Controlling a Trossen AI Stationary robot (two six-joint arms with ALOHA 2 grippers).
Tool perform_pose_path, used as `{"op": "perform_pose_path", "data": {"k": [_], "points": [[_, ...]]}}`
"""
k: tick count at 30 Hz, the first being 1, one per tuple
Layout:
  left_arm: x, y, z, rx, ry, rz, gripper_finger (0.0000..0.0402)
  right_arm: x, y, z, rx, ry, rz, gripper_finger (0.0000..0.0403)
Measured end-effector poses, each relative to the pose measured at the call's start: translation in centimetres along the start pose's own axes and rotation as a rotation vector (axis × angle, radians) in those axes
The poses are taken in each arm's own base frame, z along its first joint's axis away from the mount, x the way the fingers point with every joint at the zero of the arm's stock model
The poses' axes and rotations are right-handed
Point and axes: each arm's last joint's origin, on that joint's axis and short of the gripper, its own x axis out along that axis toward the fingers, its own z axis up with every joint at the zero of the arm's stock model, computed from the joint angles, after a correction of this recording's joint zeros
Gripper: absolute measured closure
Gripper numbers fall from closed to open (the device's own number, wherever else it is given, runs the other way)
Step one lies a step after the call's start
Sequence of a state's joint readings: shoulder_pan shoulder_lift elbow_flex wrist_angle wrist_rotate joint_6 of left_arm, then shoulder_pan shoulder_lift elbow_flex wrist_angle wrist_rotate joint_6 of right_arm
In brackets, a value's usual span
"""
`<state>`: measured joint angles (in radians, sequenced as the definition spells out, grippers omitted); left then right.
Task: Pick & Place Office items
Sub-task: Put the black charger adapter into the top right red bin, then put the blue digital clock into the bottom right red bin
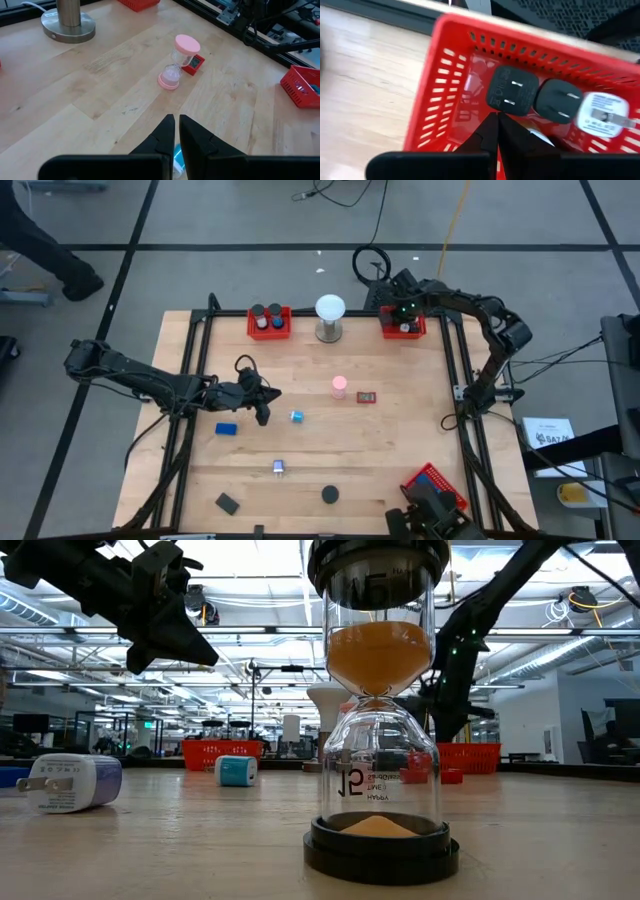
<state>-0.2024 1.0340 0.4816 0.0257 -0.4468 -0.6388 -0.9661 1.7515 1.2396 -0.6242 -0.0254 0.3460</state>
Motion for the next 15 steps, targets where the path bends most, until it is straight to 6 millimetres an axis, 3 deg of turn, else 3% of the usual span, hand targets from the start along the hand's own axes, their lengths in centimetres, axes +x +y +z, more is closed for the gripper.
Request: {"op": "perform_pose_path", "data": {"k": [7,15], "points": [[0.0,0.0,0.0,-0.028,-0.005,-0.003,0.0376,-5.0,1.3,-0.7,-0.101,-0.116,0.056,0.0403],[-0.1,-0.8,1.5,-0.019,-0.138,-0.078,0.0376,-12.6,5.1,-4.3,-0.317,-0.300,0.197,0.0403]]}}
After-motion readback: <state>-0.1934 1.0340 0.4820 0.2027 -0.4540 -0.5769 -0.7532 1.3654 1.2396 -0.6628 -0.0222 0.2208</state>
